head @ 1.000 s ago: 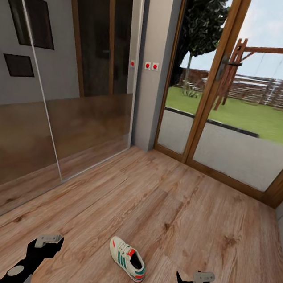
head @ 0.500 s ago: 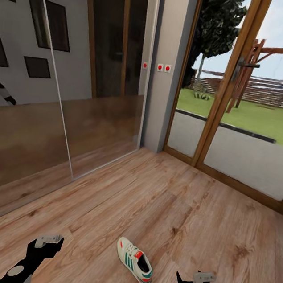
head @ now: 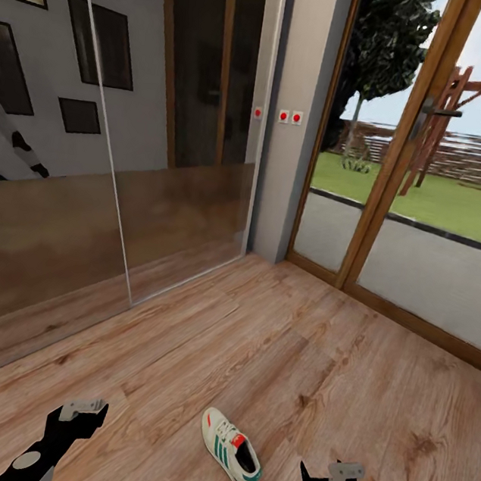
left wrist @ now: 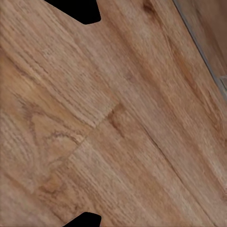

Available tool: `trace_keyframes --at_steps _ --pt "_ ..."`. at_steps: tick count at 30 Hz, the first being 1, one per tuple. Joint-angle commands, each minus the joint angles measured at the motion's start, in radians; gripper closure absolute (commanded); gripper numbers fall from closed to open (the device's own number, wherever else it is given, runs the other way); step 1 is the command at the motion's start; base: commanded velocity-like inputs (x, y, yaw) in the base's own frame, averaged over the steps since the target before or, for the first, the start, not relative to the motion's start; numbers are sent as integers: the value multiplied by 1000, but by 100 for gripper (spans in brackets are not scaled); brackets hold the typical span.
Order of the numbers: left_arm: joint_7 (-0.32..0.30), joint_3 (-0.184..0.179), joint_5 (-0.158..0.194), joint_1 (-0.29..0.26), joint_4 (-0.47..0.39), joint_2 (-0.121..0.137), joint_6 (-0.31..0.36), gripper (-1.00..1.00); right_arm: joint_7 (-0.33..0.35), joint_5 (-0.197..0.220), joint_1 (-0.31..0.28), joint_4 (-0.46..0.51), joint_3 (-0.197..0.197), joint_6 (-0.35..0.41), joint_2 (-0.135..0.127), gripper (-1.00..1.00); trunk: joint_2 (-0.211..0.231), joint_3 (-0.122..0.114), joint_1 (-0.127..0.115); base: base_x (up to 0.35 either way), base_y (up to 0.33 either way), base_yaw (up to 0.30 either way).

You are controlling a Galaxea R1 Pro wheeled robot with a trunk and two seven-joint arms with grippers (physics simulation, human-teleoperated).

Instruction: Pick up the two gym shoes and the two sandals from the corridor floor and place them onto the hallstand (shoe rack) in the corridor, making sure they are on the rack and not on the floor. Arrange them so the two gym shoes are next to each other and the two sandals are next to each other.

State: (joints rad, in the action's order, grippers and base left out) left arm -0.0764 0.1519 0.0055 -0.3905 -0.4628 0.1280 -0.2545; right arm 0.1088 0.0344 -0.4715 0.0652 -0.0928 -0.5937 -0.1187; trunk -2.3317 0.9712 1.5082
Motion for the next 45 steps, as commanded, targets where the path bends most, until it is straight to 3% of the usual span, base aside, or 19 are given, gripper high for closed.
trace_keyframes --at_steps 1,9,10,15,17,18,25,26,31,34,39,45 --pt "-8 6 1 -1 1 -1 -3 -100 0 4 -1 -1 -7 -3 0 -100 0 1 0 6 -10 3" --pt "-9 6 -1 -1 -1 0 -3 -100 0 4 -1 -1 -7 -3 1 -100 0 1 0 -84 -39 0" --pt "-28 1 -8 -5 -70 5 6 -100 3 0 -1 7 -13 1 3 -100 0 1 0 -5 -2 0" --pt "-49 -3 -10 -9 -148 4 33 -100 4 -1 0 40 -13 22 4 -100 0 1 0 -2 -1 0" --pt "-67 -4 -11 -13 -203 4 75 -100 5 -1 0 83 -13 60 5 -100 0 1 0 0 0 0" --pt "-115 -3 -11 -19 -328 5 196 -100 7 -2 0 187 -13 189 6 -100 0 1 0 0 0 0" --pt "-203 -3 -11 -22 -520 4 365 -100 9 -3 1 344 -14 391 15 -100 0 1 0 0 0 0" --pt "-236 -4 -12 -23 -621 3 436 -100 9 -18 1 408 -14 460 23 -100 0 1 0 0 0 0" --pt "-264 -28 -12 -20 -746 0 495 -100 10 -75 1 457 -15 499 28 -100 0 1 0 0 0 0" --pt "-270 -70 -14 -16 -810 2 509 -100 16 -108 1 467 -14 507 29 -100 0 1 0 0 0 0" --pt "-272 -112 -26 -12 -865 3 517 -100 35 -126 1 473 -14 510 29 -100 0 1 0 0 0 0" --pt "-273 -129 -62 -10 -893 4 538 -100 75 -133 1 478 -13 511 29 -100 0 1 0 0 0 0"
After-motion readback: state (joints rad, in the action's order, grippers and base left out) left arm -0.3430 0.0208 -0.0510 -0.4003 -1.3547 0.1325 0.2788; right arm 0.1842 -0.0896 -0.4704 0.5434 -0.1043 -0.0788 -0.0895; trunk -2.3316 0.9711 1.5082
